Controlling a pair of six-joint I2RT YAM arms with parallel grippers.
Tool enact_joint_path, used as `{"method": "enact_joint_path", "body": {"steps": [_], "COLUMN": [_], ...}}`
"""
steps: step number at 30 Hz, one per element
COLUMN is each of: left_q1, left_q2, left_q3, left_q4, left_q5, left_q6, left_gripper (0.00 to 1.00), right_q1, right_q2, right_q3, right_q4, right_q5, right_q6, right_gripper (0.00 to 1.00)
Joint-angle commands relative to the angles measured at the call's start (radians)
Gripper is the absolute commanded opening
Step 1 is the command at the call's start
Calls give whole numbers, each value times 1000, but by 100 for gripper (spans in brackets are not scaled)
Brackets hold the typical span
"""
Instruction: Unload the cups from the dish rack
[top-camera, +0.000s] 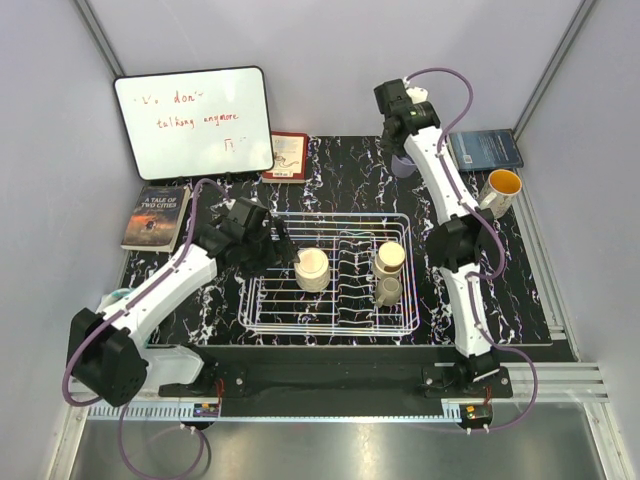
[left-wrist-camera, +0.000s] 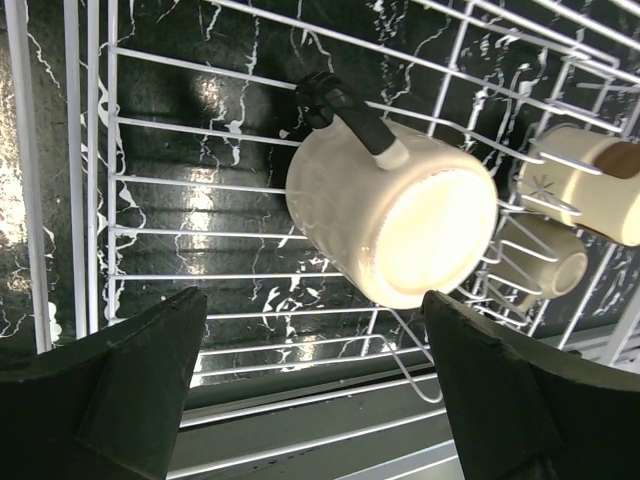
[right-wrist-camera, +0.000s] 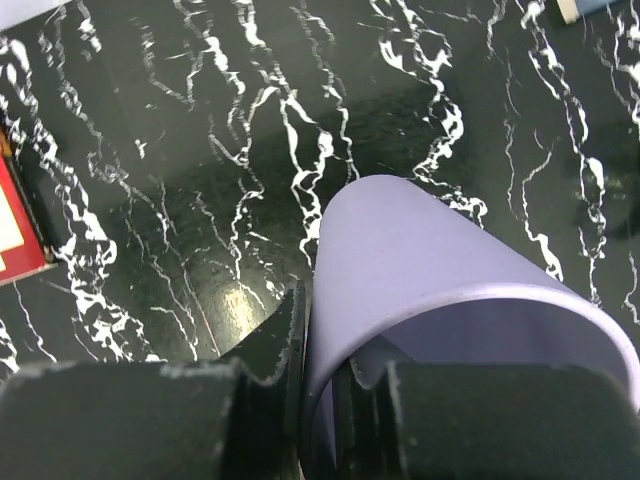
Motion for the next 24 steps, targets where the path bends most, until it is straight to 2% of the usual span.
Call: {"method": "enact_joint_path", "body": {"steps": [1,6,24], "left_q1": [1,1,1], "left_q2": [34,53,149], "left_q3": [55,61,108], "left_q4": [-3,-3,-4], "left_q5": [12,14,6], "left_q6": [32,49,77], "left_gripper": [92,92,91], "right_q1": [-95,-178,-230], "right_q2": [-4,119,283], "right_q3": [9,61,52], "right_q4": [-42,-122,-10], "right_q5": [-67,-103,-209], "right_q6": [105,136,81], "right_gripper": [0,0,0]}}
